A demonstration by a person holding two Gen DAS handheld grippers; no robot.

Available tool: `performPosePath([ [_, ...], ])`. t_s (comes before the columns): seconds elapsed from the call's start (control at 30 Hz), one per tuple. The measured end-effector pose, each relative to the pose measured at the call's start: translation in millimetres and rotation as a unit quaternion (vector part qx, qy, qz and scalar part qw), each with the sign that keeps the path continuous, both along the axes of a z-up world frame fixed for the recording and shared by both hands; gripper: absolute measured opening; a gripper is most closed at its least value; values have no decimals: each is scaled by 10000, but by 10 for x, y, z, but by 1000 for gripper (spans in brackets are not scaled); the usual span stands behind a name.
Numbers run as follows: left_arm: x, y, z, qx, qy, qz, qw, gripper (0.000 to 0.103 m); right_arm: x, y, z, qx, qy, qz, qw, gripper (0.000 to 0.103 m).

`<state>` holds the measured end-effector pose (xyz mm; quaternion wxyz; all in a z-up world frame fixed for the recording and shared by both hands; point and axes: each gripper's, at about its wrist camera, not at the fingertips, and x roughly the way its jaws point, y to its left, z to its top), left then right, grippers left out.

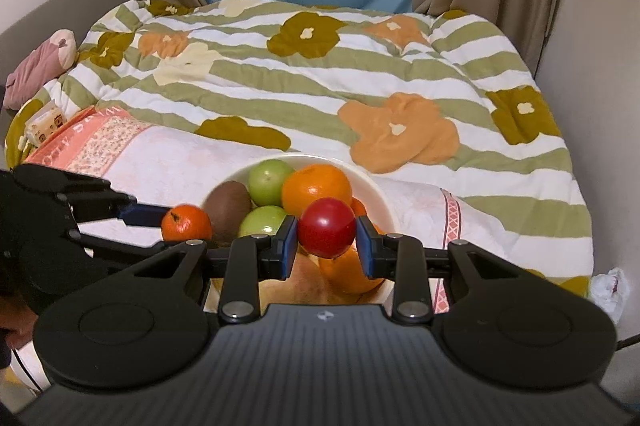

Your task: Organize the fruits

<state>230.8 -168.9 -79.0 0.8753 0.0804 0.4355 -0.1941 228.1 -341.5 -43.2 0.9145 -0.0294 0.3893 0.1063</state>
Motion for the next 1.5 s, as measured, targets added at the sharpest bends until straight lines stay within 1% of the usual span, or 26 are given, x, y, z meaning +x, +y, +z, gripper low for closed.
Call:
performPosePath([
  [0.13,16,-51,-125,89,95,110,9999,44,71,-67,-92,44,46,68,10000,46],
  [0.23,7,-83,-156,174,129,131,9997,44,82,-105,-117,78,67,98,9999,46],
  [0.27,-1,-90,-160,192,137,143,9996,49,91,-104,-118,88,71,103,9999,46],
  [0.3,-8,-92,-159,212,143,149,9996,66,89,-108,-120,101,73,105,9999,46],
  [0.33,-22,-90,-149,291,102,215,9993,74,86,-111,-117,104,73,104,9999,46],
  [0.37,-35,-85,-129,323,32,247,9992,87,87,-113,-116,105,72,100,9999,46],
  [0.4,-66,-59,-94,268,-52,244,9993,92,82,-123,-112,116,67,90,9999,46],
  [0.47,-109,0,-32,142,-68,238,9996,92,76,-125,-103,121,60,80,9999,46],
  [0.6,-198,96,76,123,-106,288,9995,92,54,-104,-59,131,54,71,9999,46],
  [0.7,-246,158,148,105,-124,315,9994,95,65,-51,-47,109,64,140,9998,46],
  [0.8,-277,198,197,95,-148,359,9992,95,112,24,-64,84,94,206,9997,46],
  [0.9,-286,242,220,59,-180,410,9990,95,178,79,-114,117,125,222,9996,46],
  [1.1,-288,278,197,153,-260,557,9980,95,255,116,-222,177,215,307,9991,47],
  [1.13,-293,280,190,168,-261,584,9978,95,260,119,-241,159,237,339,9990,48],
  [1.17,-294,288,184,177,-255,603,9977,95,260,126,-259,132,248,377,9989,53],
  [1.23,-309,301,173,186,-239,637,9975,95,240,143,-280,92,207,408,9989,83],
  [1.3,-339,317,174,183,-248,681,9972,95,198,139,-266,73,60,328,9994,94],
  [1.33,-356,328,176,176,-240,696,9971,95,188,135,-256,65,32,309,9995,96],
  [1.5,-458,382,252,121,-275,760,9967,95,84,171,-158,-7,-25,271,9996,96],
])
